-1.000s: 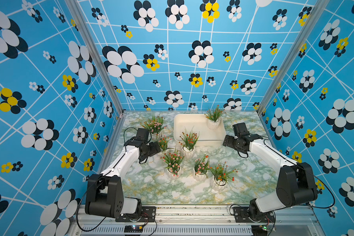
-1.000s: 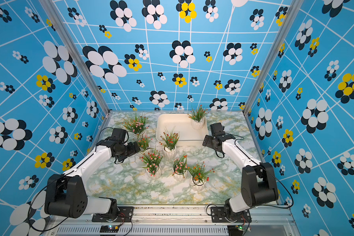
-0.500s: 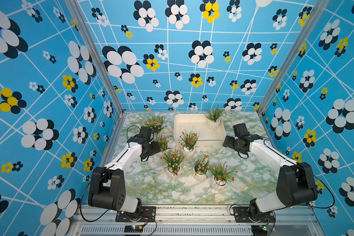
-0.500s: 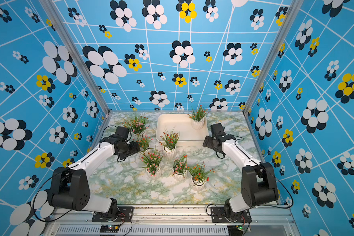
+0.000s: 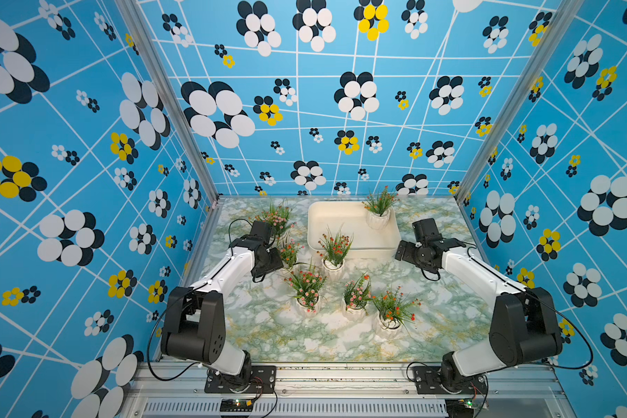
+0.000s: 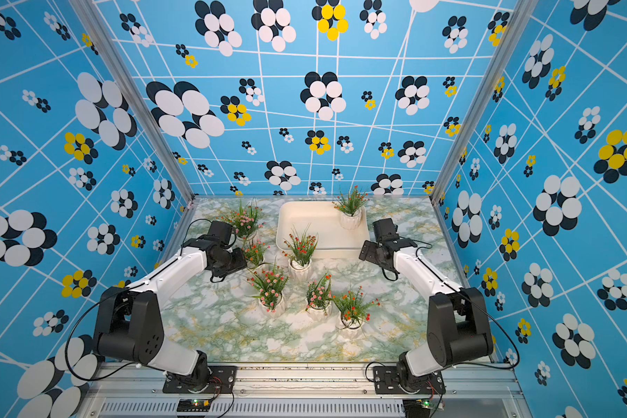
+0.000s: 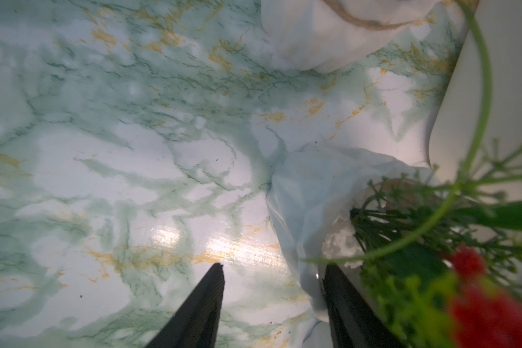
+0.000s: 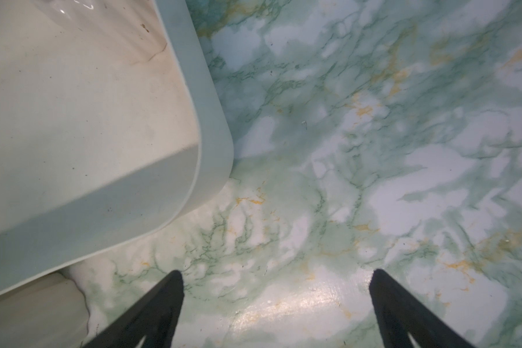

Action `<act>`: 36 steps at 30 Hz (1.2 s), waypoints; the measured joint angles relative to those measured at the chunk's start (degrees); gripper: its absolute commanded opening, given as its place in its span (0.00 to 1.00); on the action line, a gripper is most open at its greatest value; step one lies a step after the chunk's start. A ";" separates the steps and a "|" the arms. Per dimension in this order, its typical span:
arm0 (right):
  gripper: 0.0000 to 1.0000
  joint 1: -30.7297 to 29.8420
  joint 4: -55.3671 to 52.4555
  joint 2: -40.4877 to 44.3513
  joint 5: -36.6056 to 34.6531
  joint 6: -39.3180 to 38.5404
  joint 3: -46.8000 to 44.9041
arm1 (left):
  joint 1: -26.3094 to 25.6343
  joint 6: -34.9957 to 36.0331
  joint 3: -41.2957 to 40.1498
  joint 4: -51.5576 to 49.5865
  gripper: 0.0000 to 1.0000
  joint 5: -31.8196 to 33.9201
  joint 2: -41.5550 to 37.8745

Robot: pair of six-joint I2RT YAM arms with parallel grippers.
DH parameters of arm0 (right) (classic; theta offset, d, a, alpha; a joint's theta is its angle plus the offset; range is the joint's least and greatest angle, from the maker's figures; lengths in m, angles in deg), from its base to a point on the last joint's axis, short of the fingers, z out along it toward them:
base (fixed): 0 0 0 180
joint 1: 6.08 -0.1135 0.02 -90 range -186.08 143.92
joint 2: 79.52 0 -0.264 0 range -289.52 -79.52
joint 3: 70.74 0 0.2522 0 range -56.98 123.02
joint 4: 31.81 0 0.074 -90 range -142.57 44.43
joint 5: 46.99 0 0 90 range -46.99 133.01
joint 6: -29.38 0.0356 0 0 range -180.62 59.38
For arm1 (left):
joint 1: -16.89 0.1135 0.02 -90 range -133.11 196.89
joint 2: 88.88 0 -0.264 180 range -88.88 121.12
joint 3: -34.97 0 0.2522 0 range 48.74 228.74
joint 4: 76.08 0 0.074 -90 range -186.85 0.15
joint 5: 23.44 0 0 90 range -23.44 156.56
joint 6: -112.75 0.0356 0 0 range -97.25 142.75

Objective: Put the potted gypsophila into the storage box
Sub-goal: Pick up the baby's breath potted plant from the center of the board.

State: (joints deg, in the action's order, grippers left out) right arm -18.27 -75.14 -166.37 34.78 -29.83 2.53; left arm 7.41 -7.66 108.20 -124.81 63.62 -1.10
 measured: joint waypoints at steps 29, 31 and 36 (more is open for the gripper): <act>0.99 0.72 0.00 -0.63 1.51 -0.15 -0.02 | -3.06 -0.07 4.04 -3.19 0.00 4.37 3.87; 0.99 0.74 0.00 -0.76 1.57 -0.17 -0.02 | -3.04 -0.02 4.13 -3.61 0.00 4.57 3.89; 0.99 0.76 -0.02 -0.81 1.95 -0.17 -0.02 | -3.04 0.07 4.57 -5.18 0.00 5.18 3.93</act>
State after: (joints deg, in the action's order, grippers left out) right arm -17.50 -75.16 -167.18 36.72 -30.01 2.50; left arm 4.37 -7.60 112.77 -129.99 68.80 2.84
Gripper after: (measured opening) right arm 0.991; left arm 0.136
